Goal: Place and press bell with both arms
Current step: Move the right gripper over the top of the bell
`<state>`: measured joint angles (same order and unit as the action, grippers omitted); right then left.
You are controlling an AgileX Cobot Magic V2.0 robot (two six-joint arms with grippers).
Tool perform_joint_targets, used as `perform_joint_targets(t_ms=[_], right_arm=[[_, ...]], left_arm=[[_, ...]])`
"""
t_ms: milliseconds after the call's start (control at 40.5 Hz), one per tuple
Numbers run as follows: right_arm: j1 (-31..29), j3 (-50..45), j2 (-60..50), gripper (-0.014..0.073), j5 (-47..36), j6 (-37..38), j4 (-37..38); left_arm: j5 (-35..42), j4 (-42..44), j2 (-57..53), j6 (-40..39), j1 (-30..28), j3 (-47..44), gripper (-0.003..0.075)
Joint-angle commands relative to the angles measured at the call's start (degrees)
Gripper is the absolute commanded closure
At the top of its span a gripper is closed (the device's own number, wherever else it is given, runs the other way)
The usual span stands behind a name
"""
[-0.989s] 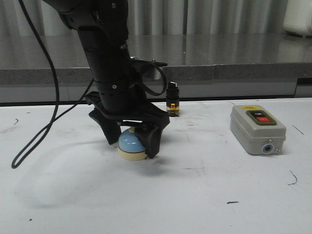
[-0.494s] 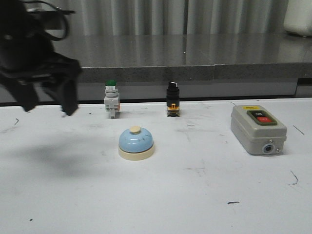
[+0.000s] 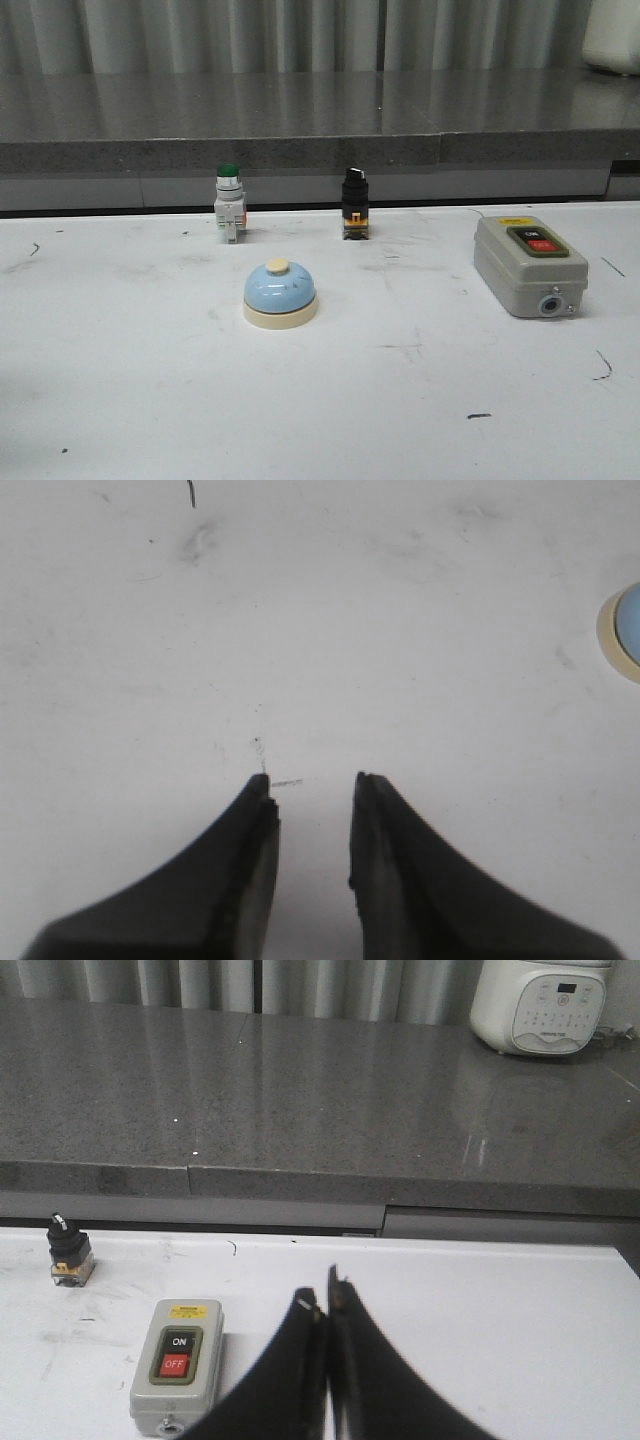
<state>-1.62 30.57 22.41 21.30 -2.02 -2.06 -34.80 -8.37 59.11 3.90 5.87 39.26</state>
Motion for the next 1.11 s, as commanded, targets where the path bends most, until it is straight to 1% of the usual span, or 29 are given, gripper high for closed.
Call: perform_joint_targets(t_ms=[0, 198, 371, 470, 544, 593, 643, 741, 791, 816, 964, 1087], right_arm=[[-0.3, 2.2, 0.9, 0.0594, -4.0, 0.1, 0.2], [-0.3, 2.2, 2.6, 0.0594, -3.7, 0.1, 0.1], [-0.3, 2.2, 6.7, 0.0594, -4.5, 0.1, -1.0], [-0.2, 2.4, 11.1, 0.0594, -6.3, 0.1, -5.1], [0.6, 2.5, 15.0, 0.0641, -8.3, -0.1, -7.7], [2.2, 2.5, 18.5, 0.0668, -9.7, -0.1, -7.9], [4.5, 2.5, 21.7, 0.0657, -11.6, -0.2, -7.9], [11.2, 2.6, 28.8, 0.0657, -16.6, -0.2, -7.9], [15.0, 3.4, 33.2, 0.0657, -18.1, -0.2, -7.9], [15.9, 3.9, 34.9, 0.0657, -18.4, -0.2, -7.9], [25.2, 10.8, 47.9, 0.0657, -18.6, -0.2, -7.9], [29.7, 18.0, 57.3, 0.0657, -17.7, -0.2, -7.9]], left_arm=[[4.6, -1.3, -8.4, 0.1, -0.2, -1.7, 0.0631], [10.8, -1.3, -23.7, 0.1, -0.2, -9.2, 0.0735], [15.3, -1.3, -37.3, 0.1, -0.2, -14.5, 0.074], [15.5, -1.3, -43.9, 0.1, -0.2, -16.6, 0.074], [16.2, -2.2, -47.3, 0.1, -0.2, -17.5, 0.074], [17.5, -2.5, -49.1, 0.1, -0.2, -18.0, 0.074], [18.2, -2.5, -50.5, 0.1, -0.2, -18.1, 0.074], [18.1, -2.5, -51.3, 0.1, -0.2, -18.1, 0.074], [17.9, -2.5, -51.3, 0.1, -0.2, -18.1, 0.074], [17.9, -2.5, -51.3, 0.1, -0.2, -18.1, 0.074], [18.0, -2.5, -51.3, 0.1, -0.2, -18.1, 0.074], [18.0, -2.5, -51.3, 0.1, -0.2, -18.1, 0.074]])
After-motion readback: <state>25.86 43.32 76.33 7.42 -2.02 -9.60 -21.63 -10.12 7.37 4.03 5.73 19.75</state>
